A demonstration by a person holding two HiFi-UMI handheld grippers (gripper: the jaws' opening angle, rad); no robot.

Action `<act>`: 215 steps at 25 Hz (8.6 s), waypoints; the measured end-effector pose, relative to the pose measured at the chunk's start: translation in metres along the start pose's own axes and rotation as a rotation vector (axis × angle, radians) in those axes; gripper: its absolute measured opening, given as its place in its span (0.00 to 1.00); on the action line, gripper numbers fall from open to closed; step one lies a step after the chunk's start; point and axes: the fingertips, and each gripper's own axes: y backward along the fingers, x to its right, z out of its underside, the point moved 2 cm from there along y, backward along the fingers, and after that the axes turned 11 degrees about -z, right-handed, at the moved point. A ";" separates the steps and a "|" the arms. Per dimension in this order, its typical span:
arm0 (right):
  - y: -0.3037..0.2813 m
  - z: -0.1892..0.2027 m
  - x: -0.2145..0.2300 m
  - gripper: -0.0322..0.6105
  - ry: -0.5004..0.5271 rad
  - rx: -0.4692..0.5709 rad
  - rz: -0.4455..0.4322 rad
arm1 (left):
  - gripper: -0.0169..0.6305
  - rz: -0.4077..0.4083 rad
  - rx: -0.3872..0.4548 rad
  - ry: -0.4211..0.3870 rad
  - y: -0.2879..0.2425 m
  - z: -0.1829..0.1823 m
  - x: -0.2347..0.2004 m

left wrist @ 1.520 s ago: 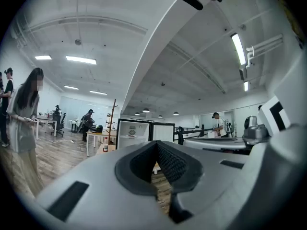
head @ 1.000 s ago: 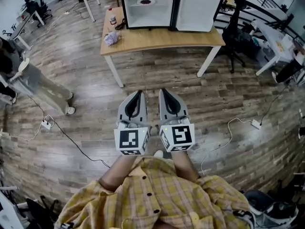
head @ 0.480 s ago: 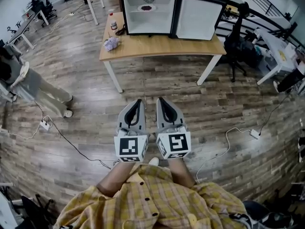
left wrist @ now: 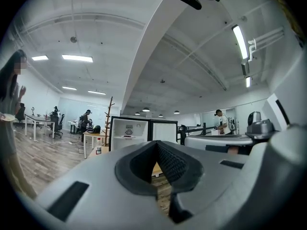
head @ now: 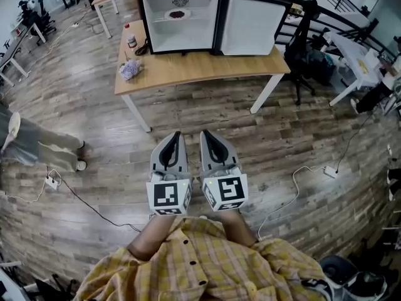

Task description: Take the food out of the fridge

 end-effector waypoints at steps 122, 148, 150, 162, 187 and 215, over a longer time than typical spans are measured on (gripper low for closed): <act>-0.417 -0.023 0.344 0.06 0.000 -0.027 -0.009 | 0.04 -0.108 -0.049 0.120 -0.553 -0.016 -0.104; -0.463 -0.011 0.368 0.06 0.004 -0.055 0.014 | 0.26 -0.060 -0.273 0.745 -0.644 0.053 -0.147; -0.466 -0.010 0.370 0.06 0.003 -0.057 0.012 | 0.26 -0.066 -0.274 0.849 -0.649 0.059 -0.152; -0.473 -0.007 0.383 0.06 0.003 -0.064 0.035 | 0.26 -0.125 -0.341 1.281 -0.675 0.111 -0.167; -0.472 -0.003 0.381 0.06 -0.004 -0.080 0.026 | 0.06 -0.183 -0.390 1.490 -0.700 0.131 -0.169; -0.444 -0.015 0.357 0.06 -0.025 -0.033 -0.018 | 0.05 -0.106 -0.371 1.537 -0.624 0.092 -0.148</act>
